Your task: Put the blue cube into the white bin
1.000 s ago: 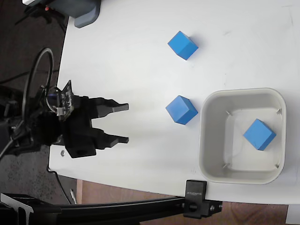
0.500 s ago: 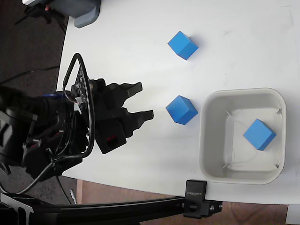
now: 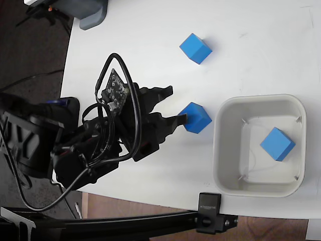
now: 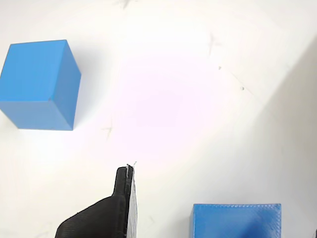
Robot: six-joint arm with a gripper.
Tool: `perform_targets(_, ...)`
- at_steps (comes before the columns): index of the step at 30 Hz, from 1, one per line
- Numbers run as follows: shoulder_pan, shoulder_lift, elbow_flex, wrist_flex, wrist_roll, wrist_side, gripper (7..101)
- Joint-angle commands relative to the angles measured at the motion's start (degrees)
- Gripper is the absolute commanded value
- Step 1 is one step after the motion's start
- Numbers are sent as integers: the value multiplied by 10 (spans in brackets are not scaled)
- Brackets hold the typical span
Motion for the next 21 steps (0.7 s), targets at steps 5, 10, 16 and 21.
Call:
perform_targets(5, -8, -26, -61, -4, -2, 18, 968)
perform_targets(10, -8, -51, -78, 3, -6, 24, 970)
perform_targets(16, -11, -69, -91, 18, -14, 26, 978)
perform_targets(21, -11, -68, -85, 15, -13, 31, 981)
